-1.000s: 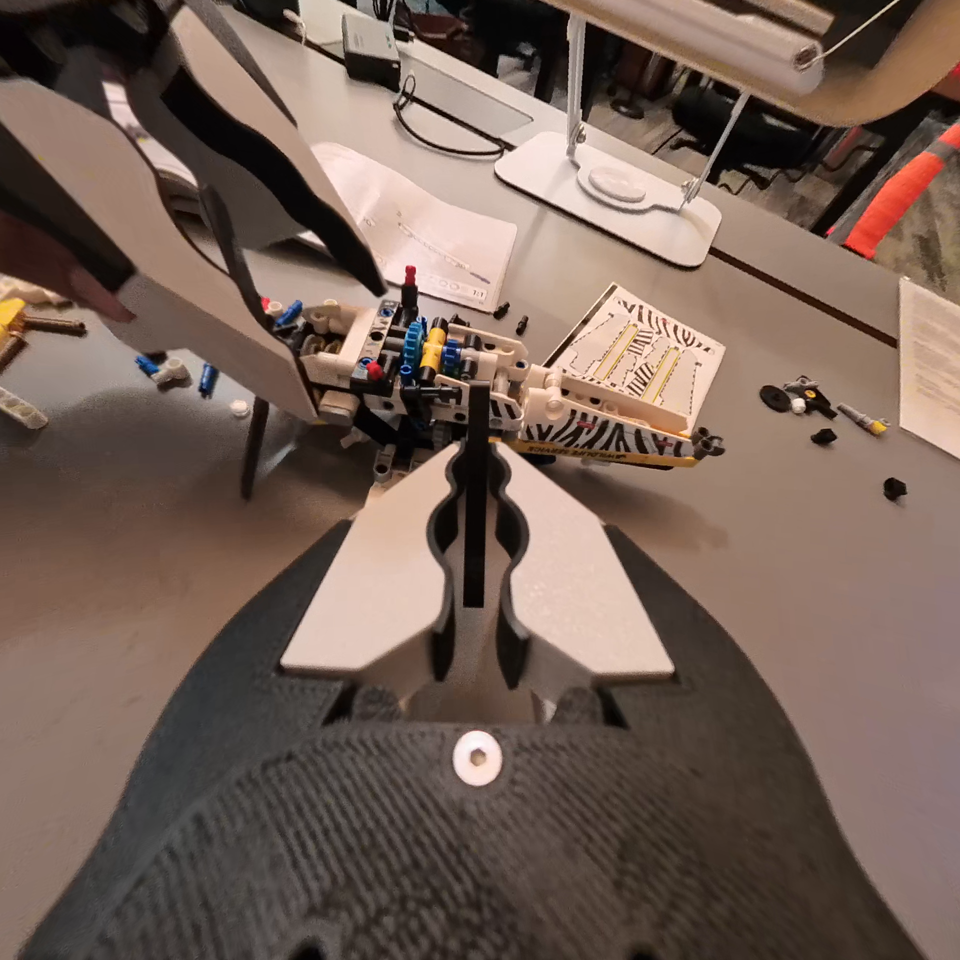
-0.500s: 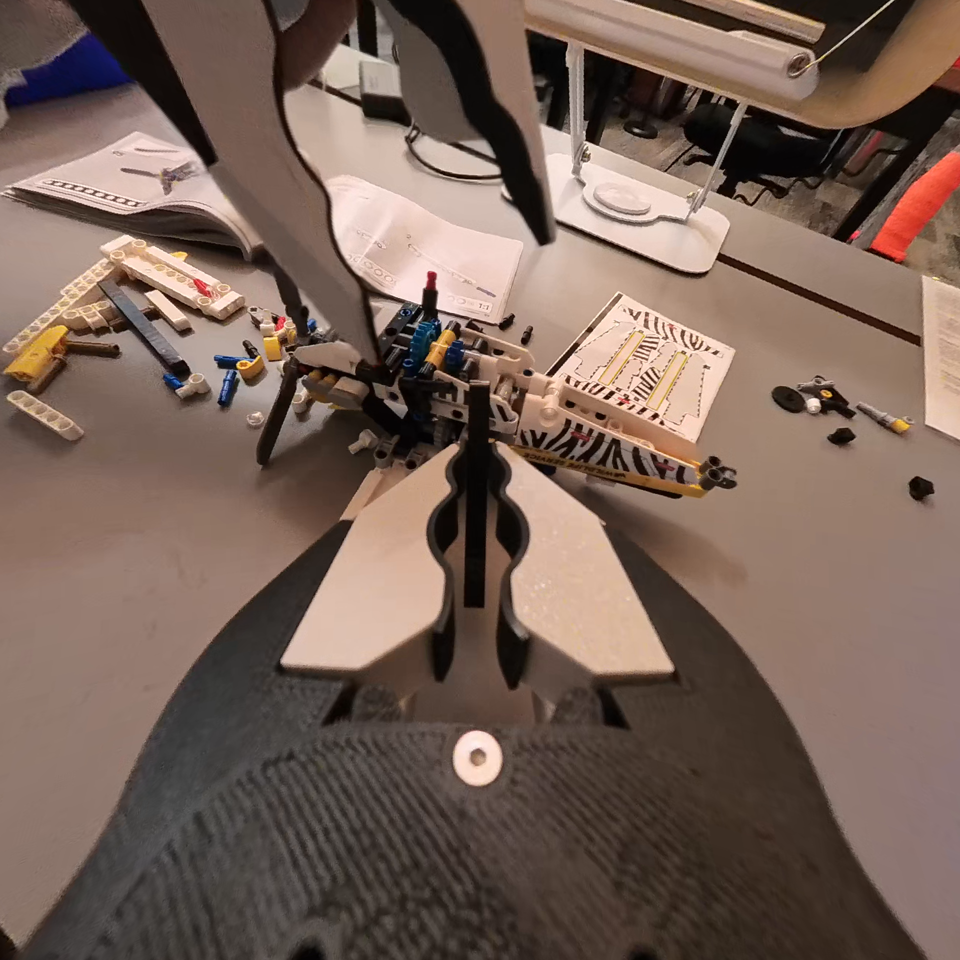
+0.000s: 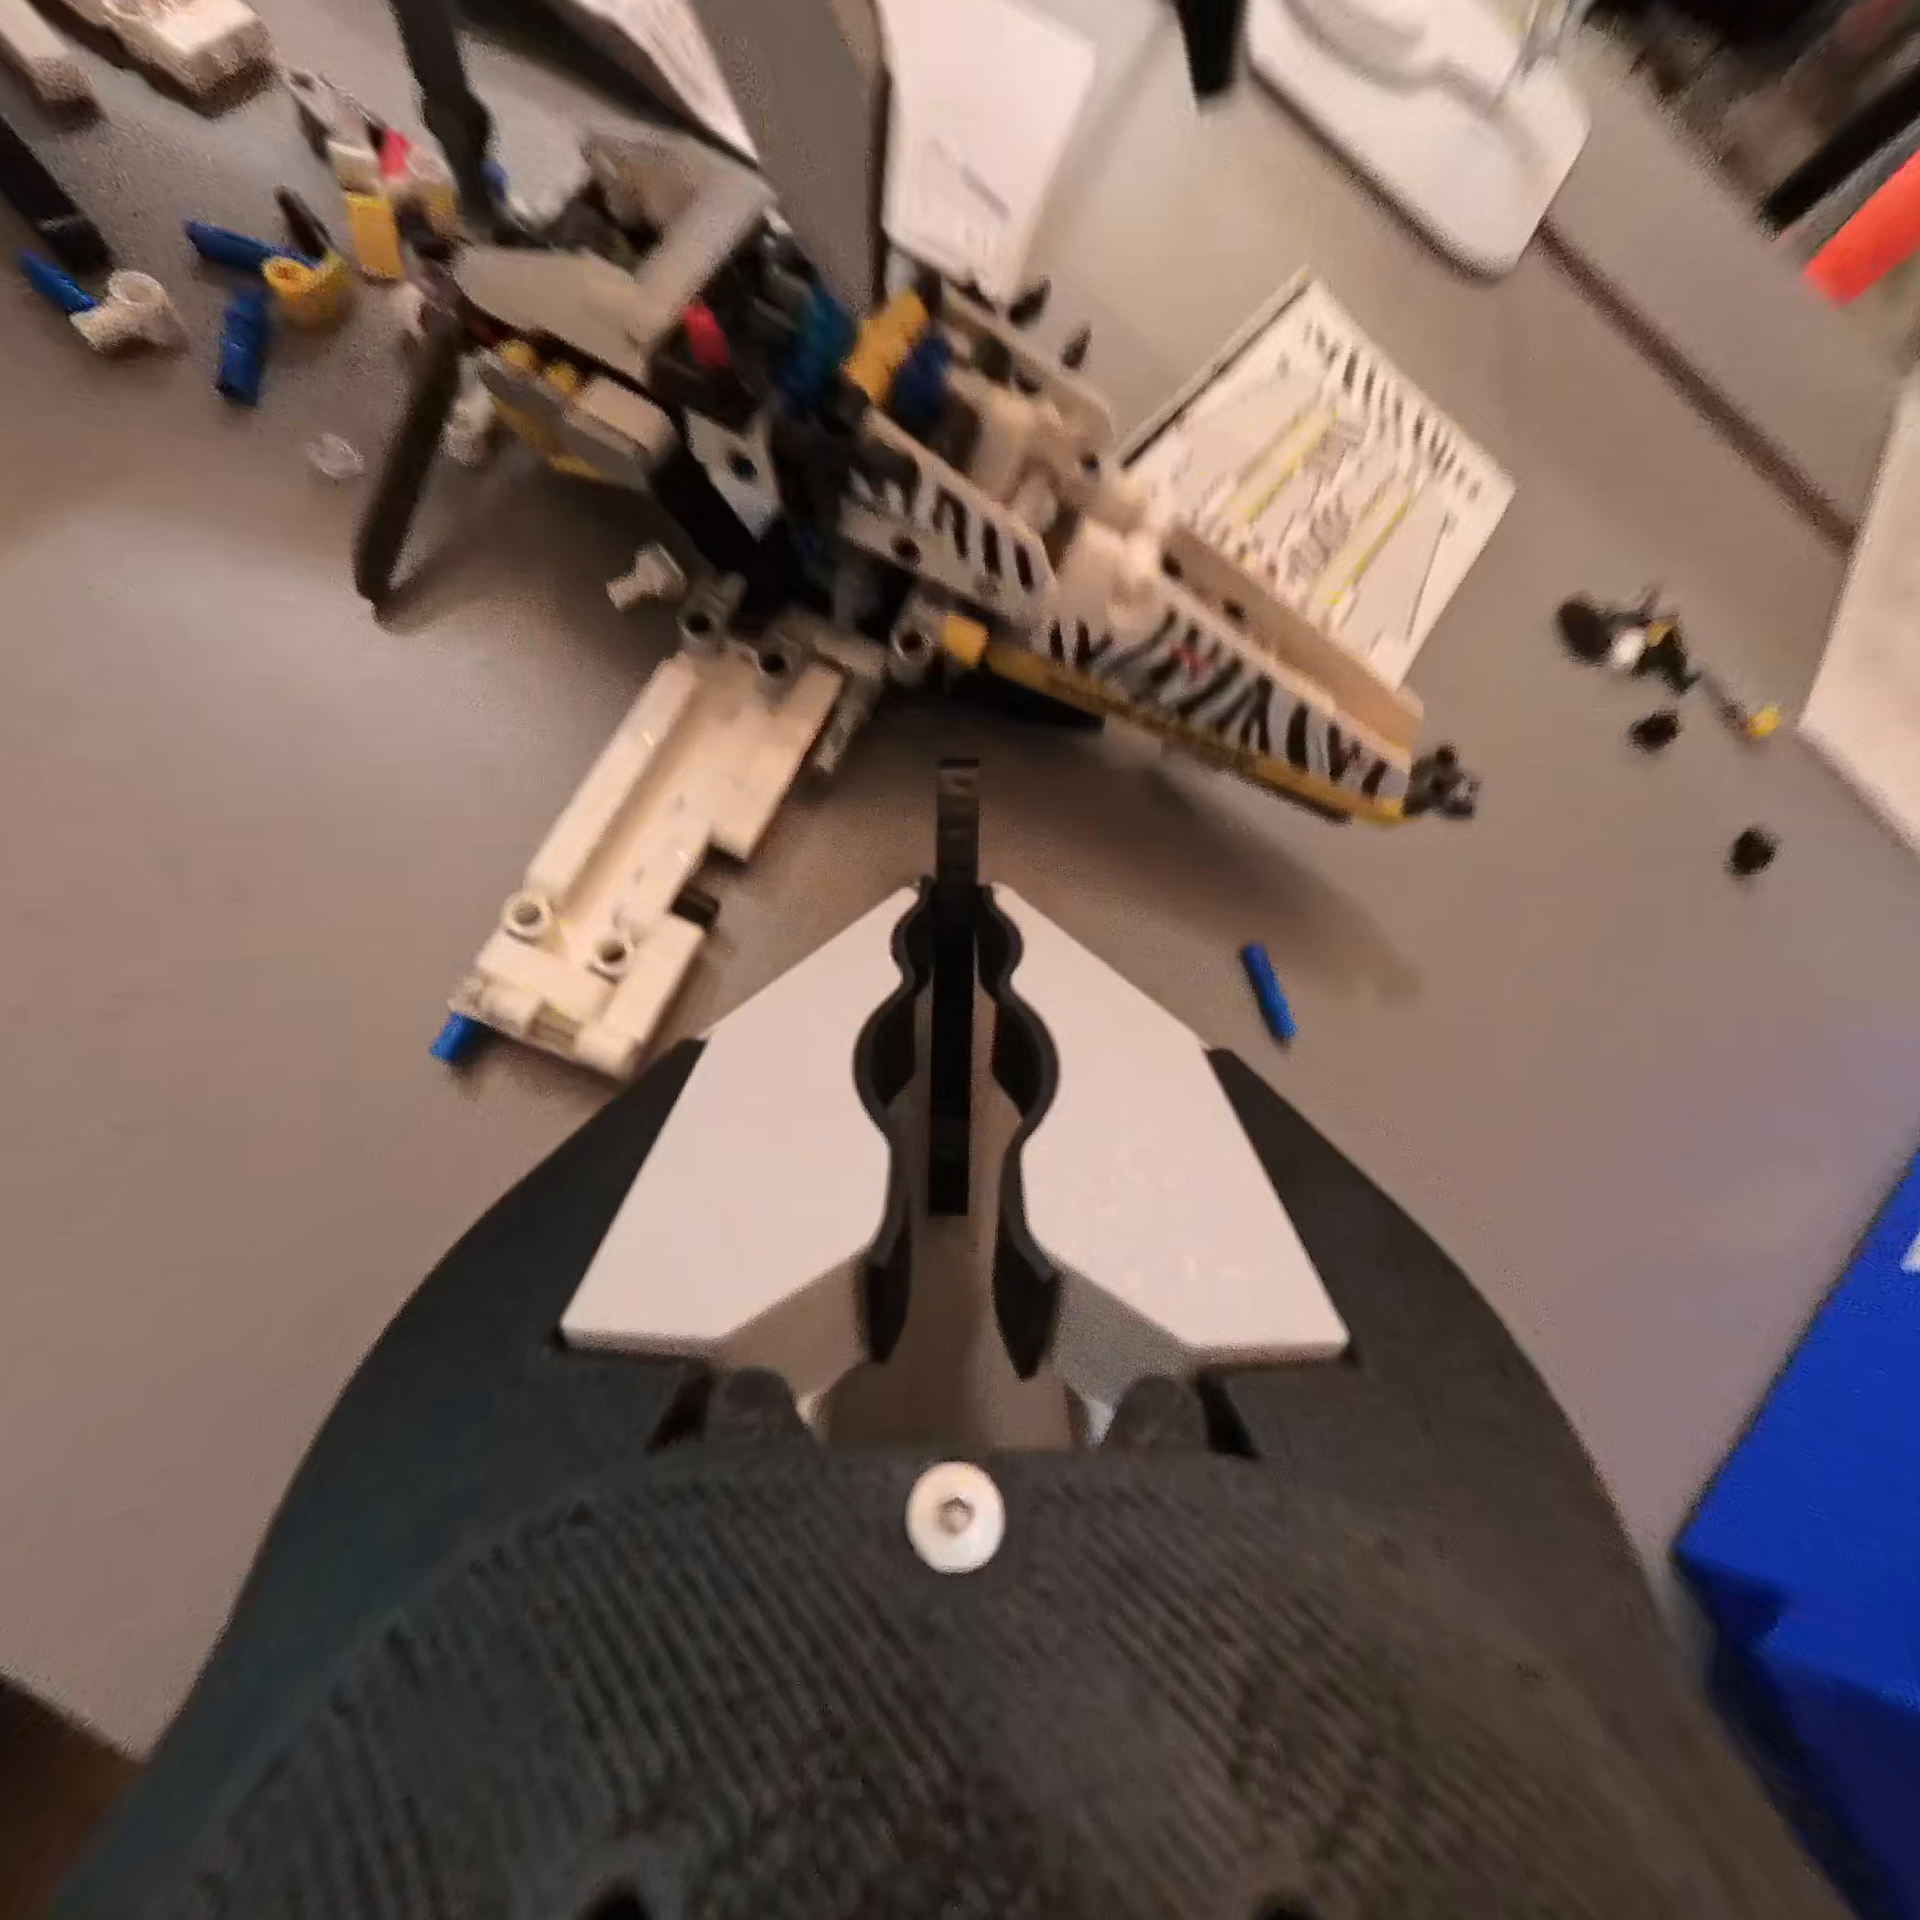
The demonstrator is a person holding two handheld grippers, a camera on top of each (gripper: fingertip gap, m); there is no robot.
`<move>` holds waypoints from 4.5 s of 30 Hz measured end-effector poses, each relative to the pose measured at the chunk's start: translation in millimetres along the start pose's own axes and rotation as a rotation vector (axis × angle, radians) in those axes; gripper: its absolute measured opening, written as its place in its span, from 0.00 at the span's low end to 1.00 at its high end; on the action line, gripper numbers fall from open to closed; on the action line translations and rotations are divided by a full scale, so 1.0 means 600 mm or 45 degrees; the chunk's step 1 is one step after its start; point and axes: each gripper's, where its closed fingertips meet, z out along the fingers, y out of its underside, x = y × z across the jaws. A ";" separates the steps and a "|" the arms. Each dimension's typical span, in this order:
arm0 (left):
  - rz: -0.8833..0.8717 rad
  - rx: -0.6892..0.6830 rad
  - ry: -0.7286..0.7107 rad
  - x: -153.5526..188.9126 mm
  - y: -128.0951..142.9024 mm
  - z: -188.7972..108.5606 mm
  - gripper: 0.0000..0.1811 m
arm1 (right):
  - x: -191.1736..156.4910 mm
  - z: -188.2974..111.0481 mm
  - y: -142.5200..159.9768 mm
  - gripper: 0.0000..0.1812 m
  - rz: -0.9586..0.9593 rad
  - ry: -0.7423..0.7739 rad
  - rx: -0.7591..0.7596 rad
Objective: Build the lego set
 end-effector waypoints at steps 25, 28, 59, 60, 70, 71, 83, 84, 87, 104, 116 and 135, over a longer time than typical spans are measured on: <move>-0.140 0.013 0.156 0.023 0.017 0.017 0.35 | -0.028 0.024 -0.135 0.16 -0.036 0.020 0.480; -0.153 0.010 0.165 0.023 0.018 0.016 0.33 | -0.032 0.026 -0.135 0.13 -0.018 0.005 0.476; -0.092 -0.028 0.171 0.025 0.020 0.022 0.30 | -0.012 0.025 -0.126 0.12 0.173 -0.004 0.491; -0.060 -0.045 0.171 0.026 0.019 0.021 0.29 | -0.012 0.025 -0.126 0.12 0.175 -0.007 0.491; 0.231 -0.190 0.238 0.030 0.007 0.026 0.30 | -0.013 0.031 -0.123 0.13 0.186 -0.025 0.463; 0.237 -0.190 0.244 0.030 0.007 0.025 0.29 | -0.013 0.031 -0.124 0.13 0.190 -0.029 0.464; 0.225 -0.154 0.280 0.034 0.008 0.029 0.31 | -0.014 0.030 -0.124 0.13 0.198 -0.048 0.468; 0.222 -0.159 0.279 0.033 0.009 0.030 0.31 | -0.014 0.030 -0.124 0.12 0.198 -0.050 0.467; 0.213 -0.161 0.278 0.032 0.010 0.031 0.32 | -0.013 0.024 -0.118 0.16 0.190 -0.069 0.446; 0.135 -0.148 0.306 0.033 0.012 0.034 0.33 | -0.005 0.013 0.023 0.14 0.167 -0.221 0.037; 0.113 -0.149 0.314 0.034 0.013 0.034 0.33 | 0.012 0.009 -0.078 0.03 0.427 -0.094 0.381; 0.116 -0.135 0.320 0.034 0.013 0.034 0.32 | 0.002 0.012 -0.091 0.03 0.403 -0.078 0.418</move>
